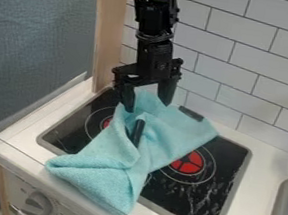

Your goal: Unfold the cloth from left to right

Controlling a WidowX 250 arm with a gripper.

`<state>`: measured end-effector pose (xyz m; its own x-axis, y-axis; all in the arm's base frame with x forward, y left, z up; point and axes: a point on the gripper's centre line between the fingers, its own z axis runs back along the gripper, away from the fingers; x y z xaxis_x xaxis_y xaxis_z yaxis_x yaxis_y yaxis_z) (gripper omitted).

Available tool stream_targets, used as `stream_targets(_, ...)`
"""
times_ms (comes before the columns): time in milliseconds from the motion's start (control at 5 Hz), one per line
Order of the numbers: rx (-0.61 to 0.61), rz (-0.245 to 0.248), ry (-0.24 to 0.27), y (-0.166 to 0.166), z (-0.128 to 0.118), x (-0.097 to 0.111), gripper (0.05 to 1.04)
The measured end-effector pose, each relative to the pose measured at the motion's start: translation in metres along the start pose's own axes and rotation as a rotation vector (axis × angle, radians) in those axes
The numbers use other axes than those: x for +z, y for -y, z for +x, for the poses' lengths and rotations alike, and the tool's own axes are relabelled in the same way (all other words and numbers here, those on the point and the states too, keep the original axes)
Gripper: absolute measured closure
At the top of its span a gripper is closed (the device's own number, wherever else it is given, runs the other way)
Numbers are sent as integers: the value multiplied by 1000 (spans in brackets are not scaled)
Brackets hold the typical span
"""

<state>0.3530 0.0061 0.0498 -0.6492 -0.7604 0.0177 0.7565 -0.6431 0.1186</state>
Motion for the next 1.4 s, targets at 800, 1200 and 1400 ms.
stream_targets(800,-129,-15,29,9,10,-23,85)
stream_targets(1200,-147,-43,71,11,12,-44,144)
stream_targets(1400,-140,-42,56,11,10,-45,444)
